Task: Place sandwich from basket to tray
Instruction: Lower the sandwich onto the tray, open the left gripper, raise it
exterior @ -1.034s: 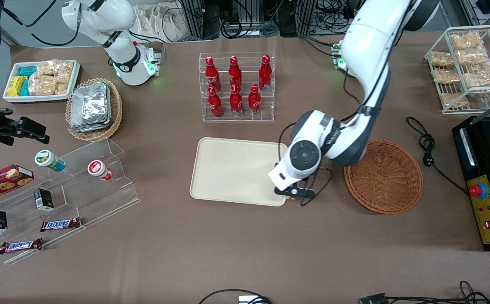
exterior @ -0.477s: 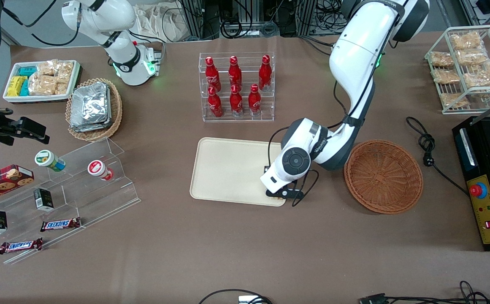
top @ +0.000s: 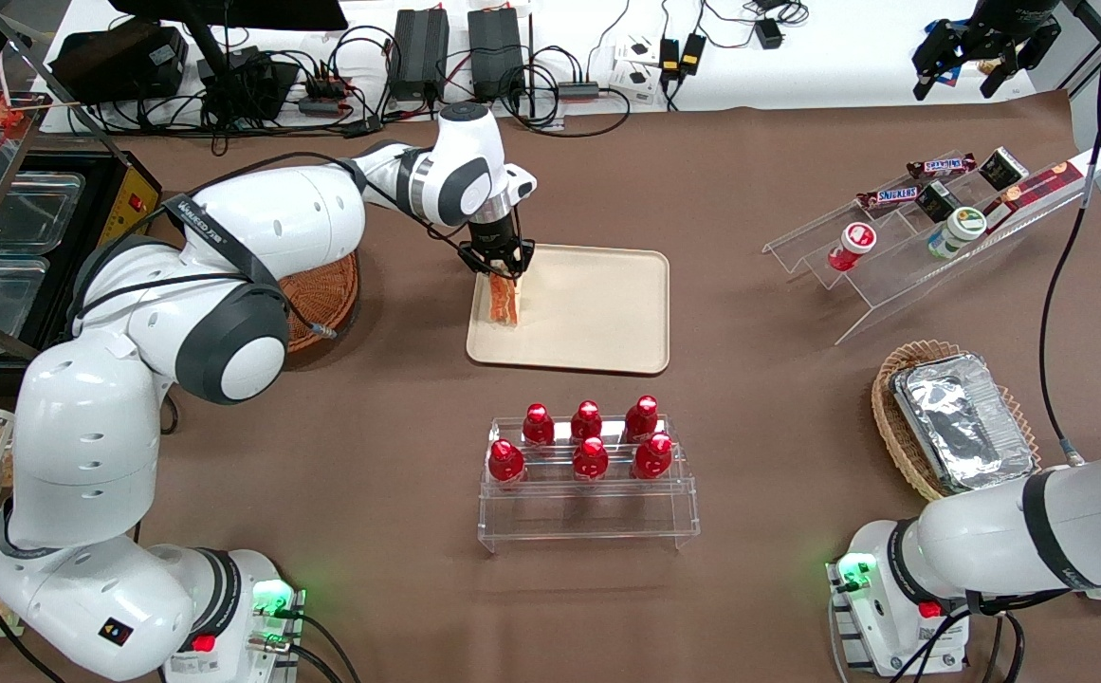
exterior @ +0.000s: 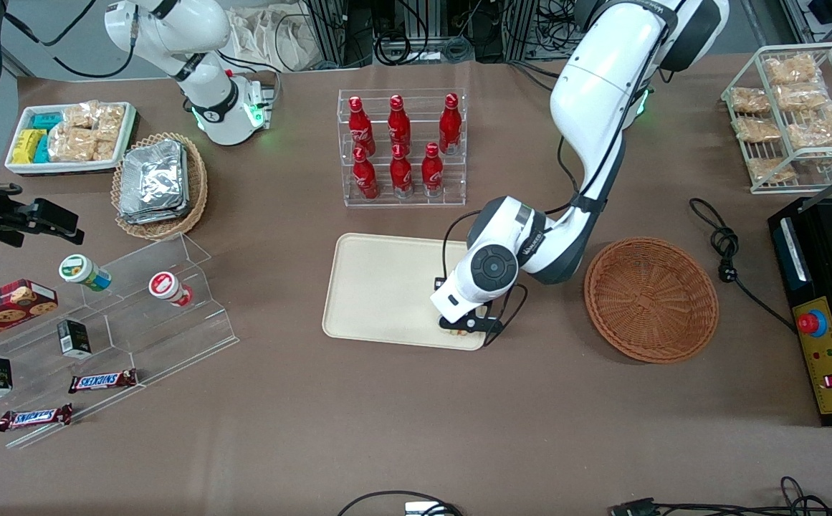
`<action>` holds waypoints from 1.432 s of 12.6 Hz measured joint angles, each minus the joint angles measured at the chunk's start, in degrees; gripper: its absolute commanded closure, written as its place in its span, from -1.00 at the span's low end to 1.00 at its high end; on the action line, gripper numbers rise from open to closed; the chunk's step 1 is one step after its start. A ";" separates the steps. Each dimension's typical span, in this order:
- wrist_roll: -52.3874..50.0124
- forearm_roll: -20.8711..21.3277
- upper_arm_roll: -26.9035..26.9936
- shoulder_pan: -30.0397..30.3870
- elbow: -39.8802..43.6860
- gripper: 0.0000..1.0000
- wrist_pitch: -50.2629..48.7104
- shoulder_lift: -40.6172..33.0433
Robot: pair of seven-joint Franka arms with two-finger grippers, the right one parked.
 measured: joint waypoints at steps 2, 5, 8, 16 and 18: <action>0.01 0.00 0.14 0.05 0.42 -1.00 0.03 -0.05; 0.02 0.00 0.49 0.29 1.57 -1.00 -2.37 -2.47; 0.32 0.08 1.43 1.19 -1.74 -1.00 -6.60 -10.64; 14.39 2.70 3.08 21.23 -18.21 -1.00 -17.15 -34.45; 15.28 3.62 3.37 27.92 -13.70 -1.00 -23.42 -34.59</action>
